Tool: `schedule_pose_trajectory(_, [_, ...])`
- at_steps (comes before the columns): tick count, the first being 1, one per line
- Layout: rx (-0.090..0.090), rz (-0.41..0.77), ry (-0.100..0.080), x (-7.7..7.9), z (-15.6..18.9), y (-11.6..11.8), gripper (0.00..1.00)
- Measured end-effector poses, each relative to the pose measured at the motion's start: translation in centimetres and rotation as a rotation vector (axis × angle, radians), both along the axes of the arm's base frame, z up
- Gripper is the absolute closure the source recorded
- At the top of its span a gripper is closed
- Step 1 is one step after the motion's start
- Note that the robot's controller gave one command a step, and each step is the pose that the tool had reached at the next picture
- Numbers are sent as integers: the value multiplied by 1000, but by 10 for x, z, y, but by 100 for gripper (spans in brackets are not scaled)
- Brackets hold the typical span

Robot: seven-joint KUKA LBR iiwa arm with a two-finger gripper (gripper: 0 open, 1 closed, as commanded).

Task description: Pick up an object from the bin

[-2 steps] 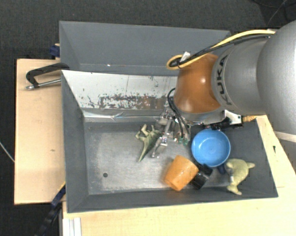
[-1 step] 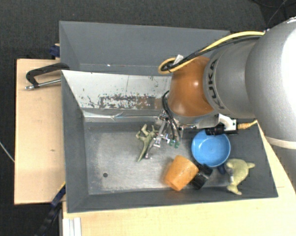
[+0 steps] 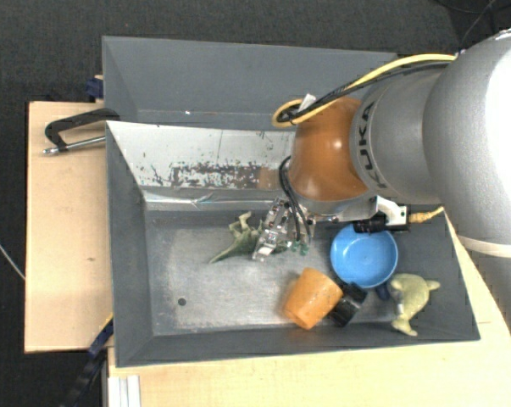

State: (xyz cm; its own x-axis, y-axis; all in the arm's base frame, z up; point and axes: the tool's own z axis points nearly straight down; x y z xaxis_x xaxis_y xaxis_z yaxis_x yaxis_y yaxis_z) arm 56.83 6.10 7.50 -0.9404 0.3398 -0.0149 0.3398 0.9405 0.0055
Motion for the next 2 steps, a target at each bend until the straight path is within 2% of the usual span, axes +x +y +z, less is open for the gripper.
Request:
schedule_pose_trajectory(1, [3,40,2,-4,116,17,100])
schedule_pose_trajectory(2, [0,59,2,-4,182,-10,100])
